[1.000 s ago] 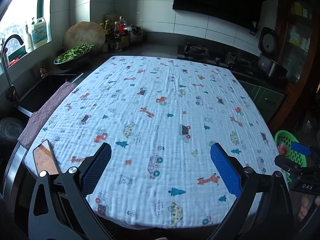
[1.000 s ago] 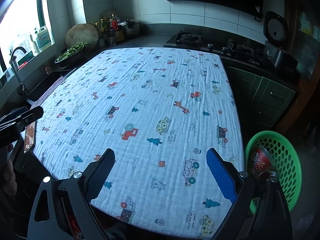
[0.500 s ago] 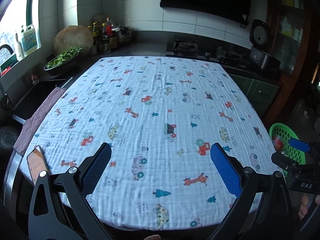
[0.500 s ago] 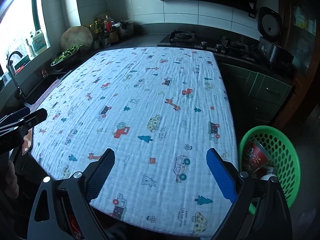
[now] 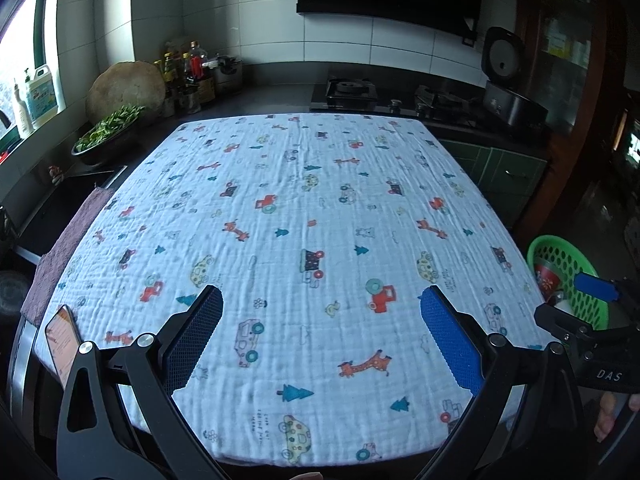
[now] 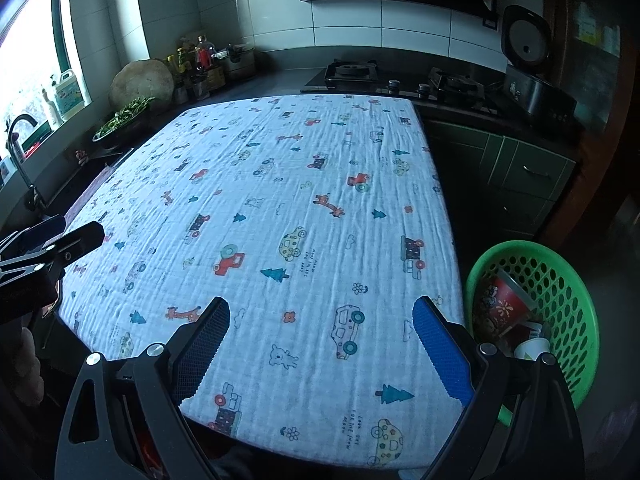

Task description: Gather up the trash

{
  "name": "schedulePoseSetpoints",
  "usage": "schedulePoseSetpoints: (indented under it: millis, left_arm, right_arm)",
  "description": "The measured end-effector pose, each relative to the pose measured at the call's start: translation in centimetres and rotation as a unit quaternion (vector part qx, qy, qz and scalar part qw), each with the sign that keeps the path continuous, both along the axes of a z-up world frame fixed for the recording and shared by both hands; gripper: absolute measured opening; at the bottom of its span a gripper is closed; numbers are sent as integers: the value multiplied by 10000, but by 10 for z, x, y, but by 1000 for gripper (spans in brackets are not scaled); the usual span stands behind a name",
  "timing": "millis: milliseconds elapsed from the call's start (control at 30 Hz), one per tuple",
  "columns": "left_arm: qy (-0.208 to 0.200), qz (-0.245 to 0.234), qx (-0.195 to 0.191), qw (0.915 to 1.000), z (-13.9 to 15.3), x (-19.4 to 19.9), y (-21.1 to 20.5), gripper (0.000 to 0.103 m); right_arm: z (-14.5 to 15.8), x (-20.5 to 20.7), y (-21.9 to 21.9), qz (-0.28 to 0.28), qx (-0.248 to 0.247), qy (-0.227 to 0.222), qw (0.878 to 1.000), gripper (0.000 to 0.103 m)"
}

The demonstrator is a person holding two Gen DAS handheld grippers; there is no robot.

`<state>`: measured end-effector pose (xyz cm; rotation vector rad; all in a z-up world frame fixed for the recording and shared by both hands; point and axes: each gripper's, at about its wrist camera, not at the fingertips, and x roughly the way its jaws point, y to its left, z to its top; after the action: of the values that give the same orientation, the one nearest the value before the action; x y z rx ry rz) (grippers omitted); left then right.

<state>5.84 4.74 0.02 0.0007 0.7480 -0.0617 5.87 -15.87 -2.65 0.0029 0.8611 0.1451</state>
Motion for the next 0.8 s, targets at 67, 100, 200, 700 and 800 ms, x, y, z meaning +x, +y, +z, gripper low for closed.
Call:
schedulePoseSetpoints:
  millis: [67,100,200,700,800]
  left_arm:
    - [1,-47,21,10000,-1,1,-5,98]
    - [2,-68,25,10000,-1,1,-6,98]
    - [-1,-129,67,9999,-2,1,-12,98]
    - [70,-310,188,9993,-6,5,-32,98]
    - [94,-351,203,9991,-8,6,-35,98]
  right_arm:
    - [0,0,-2,-29,-3,-4,10000,90]
    - [0,-1,-3,-46,3,-4,10000,90]
    - [0,-2,-8,-108,10,-9,9999,90]
    - [-2,-4,-25,-352,65,1,9994,90]
    - [-3,-4,-25,-368,58,10,9993,90]
